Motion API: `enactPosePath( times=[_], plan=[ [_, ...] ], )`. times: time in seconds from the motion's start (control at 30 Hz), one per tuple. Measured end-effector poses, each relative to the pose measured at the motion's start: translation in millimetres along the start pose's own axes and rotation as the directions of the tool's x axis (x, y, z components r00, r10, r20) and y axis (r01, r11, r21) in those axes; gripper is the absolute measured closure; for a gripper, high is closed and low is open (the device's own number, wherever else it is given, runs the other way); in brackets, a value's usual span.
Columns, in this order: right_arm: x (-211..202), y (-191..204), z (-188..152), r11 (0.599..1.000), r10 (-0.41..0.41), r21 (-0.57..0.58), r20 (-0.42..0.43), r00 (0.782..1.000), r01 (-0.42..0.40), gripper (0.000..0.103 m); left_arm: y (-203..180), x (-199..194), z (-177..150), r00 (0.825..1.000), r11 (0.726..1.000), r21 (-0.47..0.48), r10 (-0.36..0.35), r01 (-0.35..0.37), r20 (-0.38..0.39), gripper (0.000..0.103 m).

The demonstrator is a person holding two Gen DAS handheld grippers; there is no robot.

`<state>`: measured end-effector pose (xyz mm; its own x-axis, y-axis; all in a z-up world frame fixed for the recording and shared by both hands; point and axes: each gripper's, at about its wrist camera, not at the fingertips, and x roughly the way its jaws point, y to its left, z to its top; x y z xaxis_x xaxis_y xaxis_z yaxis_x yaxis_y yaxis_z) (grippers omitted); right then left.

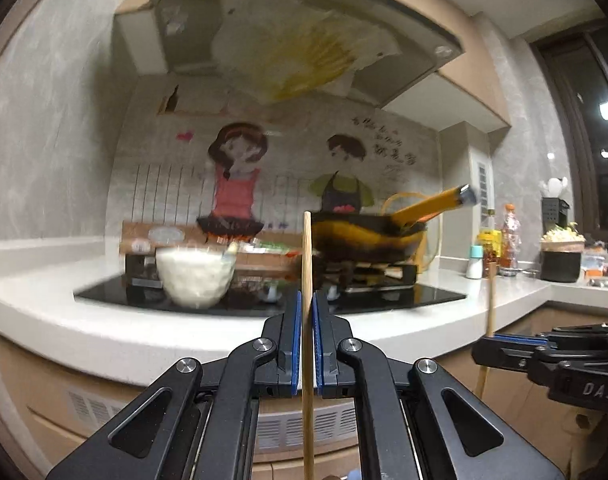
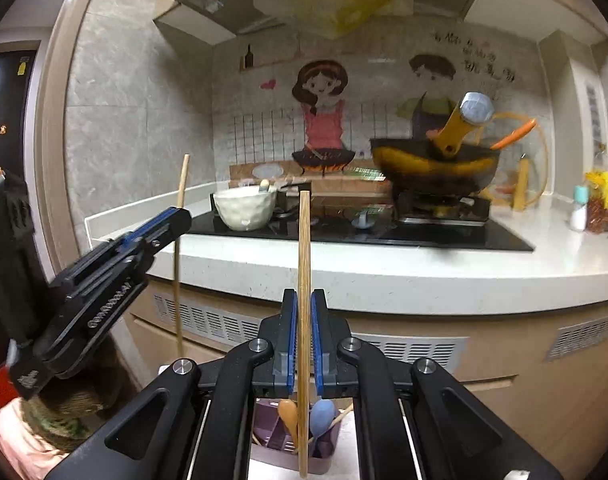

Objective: Organize utensils
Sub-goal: 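Lift both chopsticks upright and carry them over the purple caddy, then lower the chopsticks into the caddy and open both tools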

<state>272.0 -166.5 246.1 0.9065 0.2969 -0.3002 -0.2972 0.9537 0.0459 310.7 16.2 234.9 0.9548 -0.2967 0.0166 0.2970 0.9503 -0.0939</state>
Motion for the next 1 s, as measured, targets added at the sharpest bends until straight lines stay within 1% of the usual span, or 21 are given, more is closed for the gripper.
enactPosePath(
  times=[0.1,0.27,0.37,0.43,0.5,0.6,0.7,0.73,0.77,0.8,0.83,0.87,0.9,0.93,1.0],
  plan=[
    [23.3,-5.7,-8.8,1.0,0.012,0.018,-0.039,0.999,-0.011,0.095,12.9,16.2,-24.1,0.999,0.999,-0.033,0.002,-0.003,-0.038,0.098],
    [63.8,-11.2,-30.7,1.0,0.012,0.029,-0.107,0.994,-0.008,0.095,22.8,32.5,-57.9,0.997,0.998,-0.066,-0.004,-0.002,-0.081,0.098],
    [84.6,-16.2,-45.2,0.999,0.011,0.043,-0.151,0.988,-0.005,0.095,27.3,39.5,-78.8,0.996,0.997,-0.075,0.008,-0.015,-0.09,0.098],
    [98.3,-18.3,-57.9,0.999,0.005,0.045,-0.181,0.983,0.003,0.095,29.7,43.0,-96.7,0.995,0.996,-0.074,0.036,-0.043,-0.093,0.098],
    [107.9,-19.6,-67.9,0.999,0.006,0.046,-0.208,0.978,0.004,0.095,31.8,47.1,-110.7,0.992,0.995,-0.078,0.049,-0.058,-0.112,0.098],
    [121.3,-20.5,-83.6,0.999,0.011,0.052,-0.261,0.965,0.003,0.095,35.4,55.6,-134.1,0.983,0.992,-0.105,0.044,-0.063,-0.178,0.098],
    [134.7,-20.4,-98.8,0.998,0.026,0.059,-0.325,0.945,-0.007,0.095,39.9,58.2,-154.1,0.972,0.987,-0.136,0.048,-0.08,-0.229,0.095],
    [137.6,-20.2,-102.9,0.998,0.035,0.061,-0.343,0.939,-0.015,0.095,42.6,58.0,-159.1,0.966,0.984,-0.152,0.049,-0.089,-0.253,0.093],
    [141.2,-19.7,-108.4,0.998,0.046,0.06,-0.365,0.93,-0.026,0.095,45.8,56.6,-163.2,0.959,0.98,-0.173,0.044,-0.095,-0.28,0.084],
    [142.7,-18.8,-114.0,0.998,0.051,0.057,-0.384,0.922,-0.032,0.092,48.5,54.6,-165.4,0.955,0.977,-0.188,0.042,-0.101,-0.295,0.077],
    [143.2,-17.9,-117.6,0.998,0.051,0.053,-0.397,0.916,-0.032,0.087,51.2,50.9,-167.2,0.949,0.973,-0.203,0.044,-0.112,-0.311,0.064],
    [141.6,-17.5,-121.5,0.998,0.047,0.054,-0.404,0.914,-0.028,0.075,53.0,44.1,-167.9,0.944,0.969,-0.215,0.048,-0.124,-0.327,0.057],
    [137.8,-18.0,-125.0,0.998,0.044,0.061,-0.401,0.915,-0.021,0.064,54.2,38.1,-168.9,0.941,0.967,-0.218,0.054,-0.133,-0.335,0.054],
    [132.0,-18.9,-128.1,0.997,0.041,0.071,-0.394,0.918,-0.015,0.06,54.8,29.1,-169.4,0.934,0.965,-0.211,0.074,-0.155,-0.351,0.052],
    [118.9,-21.9,-134.2,0.995,0.041,0.098,-0.38,0.924,-0.003,0.052,55.3,8.1,-170.5,0.916,0.96,-0.193,0.117,-0.203,-0.382,0.049]
  ],
)
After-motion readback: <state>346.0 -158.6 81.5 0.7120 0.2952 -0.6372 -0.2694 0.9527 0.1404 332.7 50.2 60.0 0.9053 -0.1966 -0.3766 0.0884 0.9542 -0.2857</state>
